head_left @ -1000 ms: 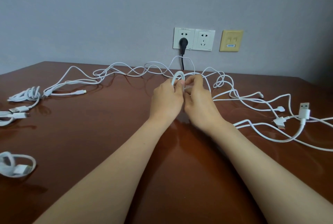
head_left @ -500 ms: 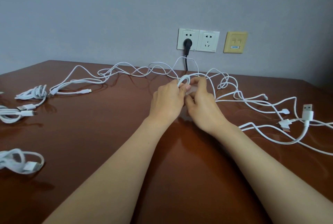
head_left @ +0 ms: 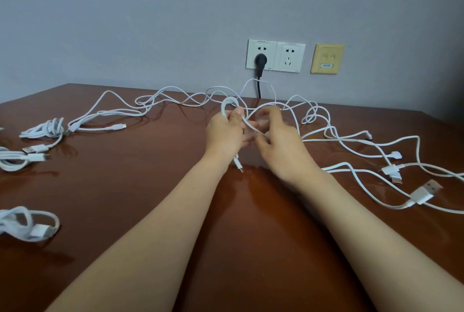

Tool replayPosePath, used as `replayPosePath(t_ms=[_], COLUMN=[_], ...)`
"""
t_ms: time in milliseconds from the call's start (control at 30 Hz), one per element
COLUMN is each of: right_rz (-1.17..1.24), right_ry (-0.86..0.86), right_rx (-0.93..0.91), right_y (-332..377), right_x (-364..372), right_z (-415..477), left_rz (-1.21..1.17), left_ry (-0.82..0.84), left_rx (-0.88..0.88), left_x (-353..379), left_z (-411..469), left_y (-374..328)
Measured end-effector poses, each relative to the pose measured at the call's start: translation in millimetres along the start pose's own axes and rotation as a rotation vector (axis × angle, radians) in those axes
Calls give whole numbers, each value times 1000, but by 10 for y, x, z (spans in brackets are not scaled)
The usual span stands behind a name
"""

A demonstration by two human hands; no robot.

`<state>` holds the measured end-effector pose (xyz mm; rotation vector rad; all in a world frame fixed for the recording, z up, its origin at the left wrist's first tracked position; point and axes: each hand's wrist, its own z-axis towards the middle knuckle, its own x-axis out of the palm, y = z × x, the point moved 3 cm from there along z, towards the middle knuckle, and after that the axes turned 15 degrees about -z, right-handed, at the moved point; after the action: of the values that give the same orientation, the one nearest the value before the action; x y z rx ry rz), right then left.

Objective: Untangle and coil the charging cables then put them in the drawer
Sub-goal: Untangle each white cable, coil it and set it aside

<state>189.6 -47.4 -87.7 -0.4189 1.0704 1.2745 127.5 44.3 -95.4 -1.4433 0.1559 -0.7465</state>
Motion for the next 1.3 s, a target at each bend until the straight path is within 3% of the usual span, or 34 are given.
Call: replayPosePath(t_ms=[333,533,733,1067,1200,1300], right_rz=[-316,-424,-258,-493,-592,-726], right_ry=[29,91,98,144,119,92], right_rx=[-113,-76,-86,-227,-319,-375], right_y=[118,100,122,136,144,138], right_x=[-39,-75,-51,-118,-98,-106], right_z=[-40,-40,3,-27,-49,-40], left_rz=[-435,-647,-692,-738,-635,-428], left_ry=[-99,-180,-243,-341,-357,-299], left_rx=[-84,-132,-137,-95,-48,-1], left_x=[-53,-101,-198,-317,-351,-291], left_z=[-28,15,77,133,142,131], left_y=[-50,-72,-33,-96,-119,-138])
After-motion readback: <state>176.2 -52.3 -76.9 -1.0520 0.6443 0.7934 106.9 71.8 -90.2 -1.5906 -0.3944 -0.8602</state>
